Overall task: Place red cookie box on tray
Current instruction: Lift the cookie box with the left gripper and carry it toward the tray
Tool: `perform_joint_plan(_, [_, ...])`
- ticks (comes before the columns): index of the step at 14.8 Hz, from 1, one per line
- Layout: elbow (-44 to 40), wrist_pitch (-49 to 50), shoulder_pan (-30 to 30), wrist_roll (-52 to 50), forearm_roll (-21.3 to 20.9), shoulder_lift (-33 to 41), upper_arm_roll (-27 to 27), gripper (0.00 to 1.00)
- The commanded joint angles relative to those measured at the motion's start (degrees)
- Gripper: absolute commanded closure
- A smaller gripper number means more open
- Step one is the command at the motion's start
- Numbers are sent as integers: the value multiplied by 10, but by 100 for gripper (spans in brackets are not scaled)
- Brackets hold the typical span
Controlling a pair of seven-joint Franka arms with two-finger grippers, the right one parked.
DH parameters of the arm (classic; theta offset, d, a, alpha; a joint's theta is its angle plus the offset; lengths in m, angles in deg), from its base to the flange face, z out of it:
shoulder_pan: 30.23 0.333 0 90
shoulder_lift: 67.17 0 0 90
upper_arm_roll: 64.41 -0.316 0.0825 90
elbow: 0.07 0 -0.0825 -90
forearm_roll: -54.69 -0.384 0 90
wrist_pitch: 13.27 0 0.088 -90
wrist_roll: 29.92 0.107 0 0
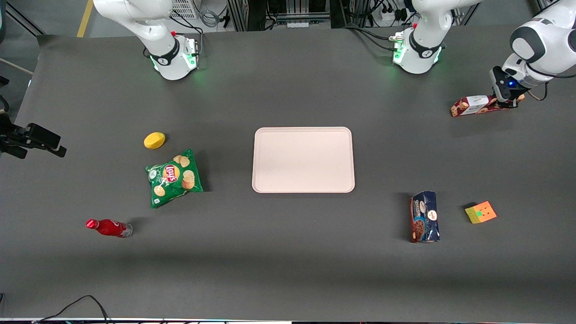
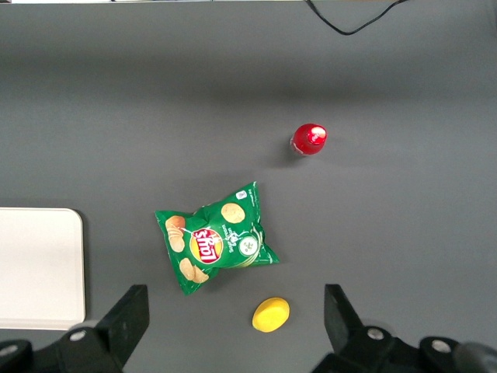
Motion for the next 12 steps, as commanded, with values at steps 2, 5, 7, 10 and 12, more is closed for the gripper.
perform_joint_plan(2, [22,-11,-4,-33,0,17,0,100])
perform_joint_plan(5, [-2,39,-24,-71,13,31,2,100])
perform_joint_plan(7, [-26,82,-50,-79,59,46,4,100])
perform_joint_plan(10, [-81,159,-68,-129,129,46,66,100])
perform_joint_plan(12, [-124,208,-75,-185,166,45,111,100])
